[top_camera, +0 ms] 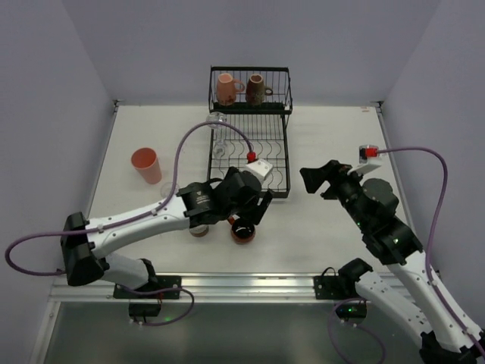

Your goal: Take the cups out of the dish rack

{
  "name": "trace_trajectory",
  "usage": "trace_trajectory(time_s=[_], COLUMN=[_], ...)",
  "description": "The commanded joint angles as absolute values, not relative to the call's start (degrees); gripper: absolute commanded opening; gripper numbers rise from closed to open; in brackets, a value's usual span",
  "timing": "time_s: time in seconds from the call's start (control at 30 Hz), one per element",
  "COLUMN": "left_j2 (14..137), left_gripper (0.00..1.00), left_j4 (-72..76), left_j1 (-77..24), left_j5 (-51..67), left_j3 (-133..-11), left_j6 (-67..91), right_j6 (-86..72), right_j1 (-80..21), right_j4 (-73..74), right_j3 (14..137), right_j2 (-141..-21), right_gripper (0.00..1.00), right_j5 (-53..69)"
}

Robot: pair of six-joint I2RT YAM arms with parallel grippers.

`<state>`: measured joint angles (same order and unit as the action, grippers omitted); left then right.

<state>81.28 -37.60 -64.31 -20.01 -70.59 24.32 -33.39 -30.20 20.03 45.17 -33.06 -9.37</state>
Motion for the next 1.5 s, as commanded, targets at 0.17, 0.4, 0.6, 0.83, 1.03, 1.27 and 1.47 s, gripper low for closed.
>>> trace_trajectory(time_s=[0.17,0.4,0.6,0.83,1.03,1.27,1.47], left_j2=[60.1,38.7,32.1,35.1,38.7,40.4,40.6], left_gripper=[0.99,1.00,1.00,1.00,1.00,1.00,1.00], left_j4=[-24.4,-15.3,-11.8,-12.4,-12.2,-12.1,-12.0], left_j1=[-64.3,-64.3,-64.3,-64.3,-64.3,-64.3,-64.3], left_j5=[-36.3,-43.8,-46.6,-46.3,-46.8,-47.7,-48.2], left_j3=[-67.9,-54.9,-48.4,-48.8,-48.6,-48.4,-48.2], left_j6=[18.5,13.3,10.0,8.6,7.6,7.2,7.0], right_j6=[-24.5,-15.9,-11.3,-8.3,-7.4,-6.7,-6.8], right_j1=[-30.0,-30.0,-29.5,-27.5,-26.4,-25.9,-25.9], right_j4=[10.9,10.3,12.4,16.8,19.6,18.1,16.3], right_j3=[62.6,82.1,99.3,117.7,132.0,135.3,133.4], right_j2=[-51.7,-71.1,-88.7,-107.1,-119.8,-126.5,-127.5], right_gripper=[0.71,0.71,0.78,0.95,0.97,0.91,0.86], right_j5=[-3.8,-6.7,-8.0,-9.0,-4.9,-5.7,-6.6])
